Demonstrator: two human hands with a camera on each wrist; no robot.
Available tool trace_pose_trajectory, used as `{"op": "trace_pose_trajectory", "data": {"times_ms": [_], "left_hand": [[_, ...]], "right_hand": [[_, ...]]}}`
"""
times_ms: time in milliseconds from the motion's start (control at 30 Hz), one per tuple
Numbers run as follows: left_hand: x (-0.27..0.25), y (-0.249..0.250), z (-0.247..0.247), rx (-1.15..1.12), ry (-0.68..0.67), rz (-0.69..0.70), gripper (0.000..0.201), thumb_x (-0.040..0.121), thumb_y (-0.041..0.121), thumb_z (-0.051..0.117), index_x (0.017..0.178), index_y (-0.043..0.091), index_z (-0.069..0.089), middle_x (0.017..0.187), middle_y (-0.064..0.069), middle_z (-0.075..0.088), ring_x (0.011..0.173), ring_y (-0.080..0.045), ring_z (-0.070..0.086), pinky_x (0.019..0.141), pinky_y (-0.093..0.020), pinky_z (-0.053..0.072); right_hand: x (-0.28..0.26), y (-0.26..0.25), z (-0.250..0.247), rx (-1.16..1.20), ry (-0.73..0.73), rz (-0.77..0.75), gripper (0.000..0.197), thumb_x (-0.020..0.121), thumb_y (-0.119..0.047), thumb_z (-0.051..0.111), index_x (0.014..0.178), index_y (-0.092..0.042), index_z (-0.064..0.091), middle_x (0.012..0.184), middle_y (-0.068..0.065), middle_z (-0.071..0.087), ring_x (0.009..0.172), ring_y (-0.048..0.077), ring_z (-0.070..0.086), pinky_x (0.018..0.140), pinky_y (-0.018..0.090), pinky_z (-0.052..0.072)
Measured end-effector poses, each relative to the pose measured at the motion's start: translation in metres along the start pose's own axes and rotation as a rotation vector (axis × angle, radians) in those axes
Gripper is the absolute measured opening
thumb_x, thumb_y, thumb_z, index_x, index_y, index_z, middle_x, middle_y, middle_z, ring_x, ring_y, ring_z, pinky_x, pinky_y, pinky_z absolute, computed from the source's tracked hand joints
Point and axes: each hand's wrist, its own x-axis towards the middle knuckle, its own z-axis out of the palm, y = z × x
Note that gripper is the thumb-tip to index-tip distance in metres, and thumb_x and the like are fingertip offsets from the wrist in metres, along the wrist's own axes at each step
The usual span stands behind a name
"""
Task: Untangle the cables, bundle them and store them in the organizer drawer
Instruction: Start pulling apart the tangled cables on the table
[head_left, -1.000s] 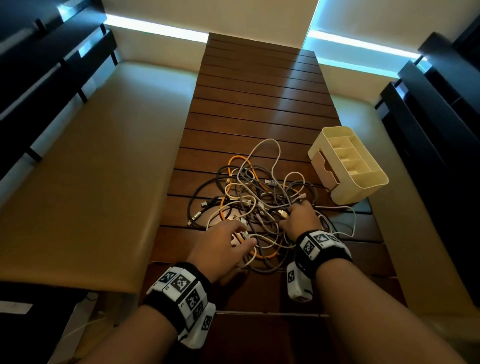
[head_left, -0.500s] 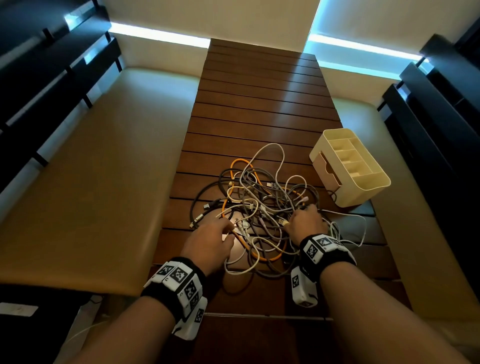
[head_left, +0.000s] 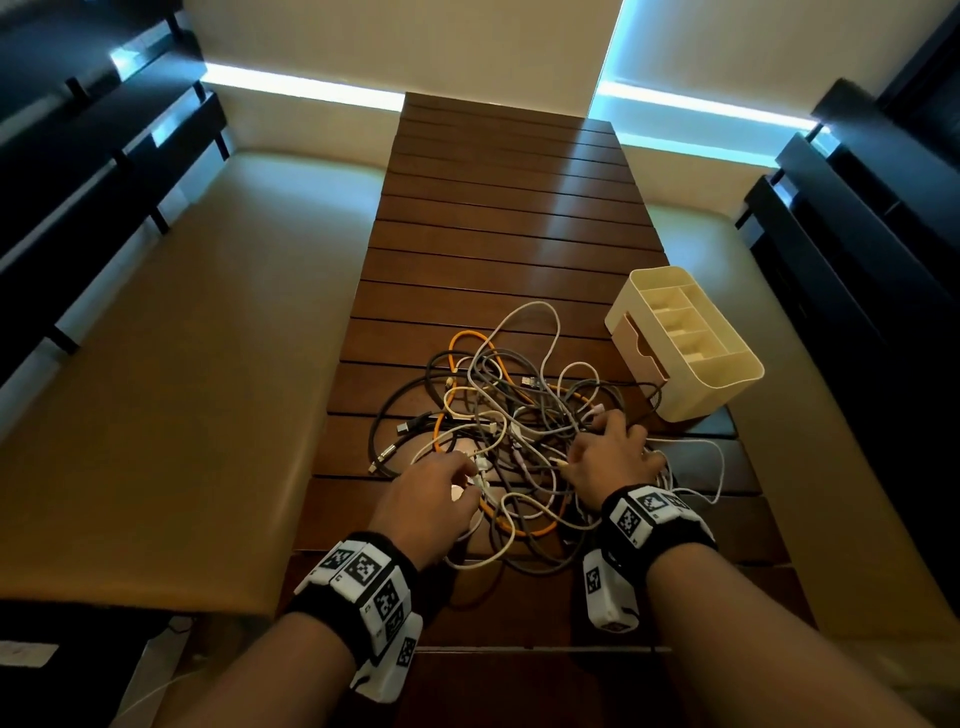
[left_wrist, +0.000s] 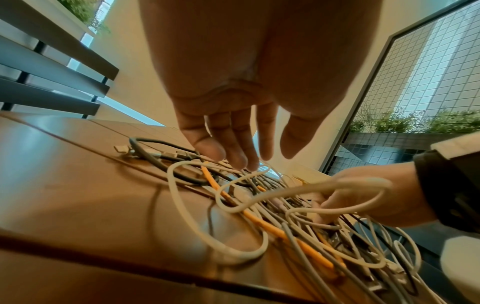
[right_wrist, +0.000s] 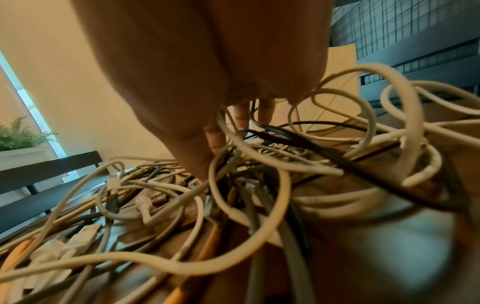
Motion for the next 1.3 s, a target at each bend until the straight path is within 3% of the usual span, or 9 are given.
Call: {"op": "trace_pose_trajectory", "data": {"times_ms": [200, 300, 400, 500, 600, 800, 900, 1133, 1300], "left_hand": [[0.002, 0.023, -0.009, -0.072, 0.010, 0.108, 0.020, 0.094, 0.032, 0.062, 0.113, 0.025, 0.065, 0.103, 0.013, 0.062, 0.092, -0.003, 0.057, 0.084, -0.029, 0.052], [0.003, 0.042, -0.015, -0.106, 0.040, 0.211, 0.018, 0.094, 0.031, 0.063, 0.111, 0.028, 0.066, 0.104, 0.016, 0.062, 0.093, 0.003, 0.056, 0.079, -0.015, 0.046], [0.006, 0.062, -0.019, -0.143, 0.028, 0.274, 0.019, 0.094, 0.033, 0.064, 0.112, 0.031, 0.065, 0.105, 0.017, 0.061, 0.092, 0.010, 0.053, 0.072, -0.006, 0.039], [0.008, 0.076, -0.020, -0.150, 0.002, 0.299, 0.023, 0.094, 0.037, 0.063, 0.116, 0.032, 0.064, 0.108, 0.018, 0.061, 0.095, 0.005, 0.055, 0.080, -0.017, 0.048], [0.003, 0.083, -0.020, -0.161, -0.005, 0.298, 0.025, 0.094, 0.036, 0.063, 0.118, 0.031, 0.064, 0.107, 0.019, 0.062, 0.094, 0.004, 0.057, 0.081, -0.022, 0.052], [-0.010, 0.080, -0.024, -0.248, 0.014, 0.259, 0.019, 0.092, 0.032, 0.066, 0.111, 0.034, 0.065, 0.099, 0.019, 0.064, 0.086, 0.004, 0.060, 0.071, -0.018, 0.051], [-0.016, 0.078, -0.029, -0.258, 0.029, 0.241, 0.019, 0.092, 0.030, 0.067, 0.110, 0.034, 0.065, 0.097, 0.019, 0.065, 0.085, 0.004, 0.060, 0.070, -0.018, 0.050], [-0.017, 0.070, -0.048, -0.225, 0.084, 0.209, 0.017, 0.093, 0.032, 0.065, 0.109, 0.035, 0.066, 0.099, 0.020, 0.065, 0.087, 0.005, 0.058, 0.073, -0.021, 0.052], [-0.011, 0.079, -0.052, -0.363, 0.062, 0.244, 0.018, 0.098, 0.042, 0.054, 0.110, 0.035, 0.067, 0.097, 0.017, 0.069, 0.088, 0.002, 0.062, 0.080, -0.034, 0.057]], "right_hand": [[-0.026, 0.005, -0.033, 0.230, 0.158, 0.037, 0.009, 0.090, -0.044, 0.065, 0.091, -0.041, 0.057, 0.131, -0.004, 0.026, 0.124, 0.027, 0.030, 0.101, 0.055, 0.037], [-0.040, 0.008, -0.047, 0.268, 0.186, 0.058, 0.007, 0.094, -0.043, 0.060, 0.096, -0.041, 0.053, 0.128, -0.003, 0.026, 0.120, 0.028, 0.032, 0.097, 0.054, 0.042], [-0.047, 0.012, -0.058, 0.276, 0.131, -0.030, 0.003, 0.100, -0.035, 0.049, 0.101, -0.032, 0.048, 0.115, 0.002, 0.046, 0.100, 0.030, 0.053, 0.082, 0.046, 0.052], [-0.055, 0.013, -0.068, 0.194, 0.098, -0.068, 0.007, 0.101, -0.024, 0.040, 0.098, -0.030, 0.037, 0.089, 0.005, 0.059, 0.086, 0.033, 0.060, 0.069, 0.042, 0.049], [-0.062, 0.016, -0.075, 0.252, 0.093, -0.098, 0.008, 0.101, -0.027, 0.042, 0.096, -0.031, 0.037, 0.088, 0.007, 0.063, 0.085, 0.033, 0.062, 0.071, 0.043, 0.053], [-0.065, 0.018, -0.082, 0.654, 0.046, -0.078, 0.005, 0.101, -0.036, 0.052, 0.099, -0.036, 0.056, 0.088, -0.010, 0.073, 0.089, 0.008, 0.065, 0.084, 0.035, 0.053], [-0.065, 0.014, -0.078, 0.565, -0.001, -0.086, 0.028, 0.099, -0.036, 0.055, 0.127, -0.040, 0.057, 0.106, -0.004, 0.071, 0.102, 0.013, 0.061, 0.091, 0.033, 0.048], [-0.072, 0.001, -0.108, 0.256, 0.065, -0.240, 0.023, 0.101, -0.040, 0.049, 0.112, -0.034, 0.068, 0.101, -0.002, 0.066, 0.086, 0.012, 0.059, 0.074, 0.028, 0.048], [-0.069, -0.017, -0.104, 0.748, 0.189, -0.362, 0.018, 0.098, -0.037, 0.058, 0.108, -0.033, 0.073, 0.087, -0.011, 0.071, 0.076, 0.004, 0.064, 0.071, 0.031, 0.056]]}}
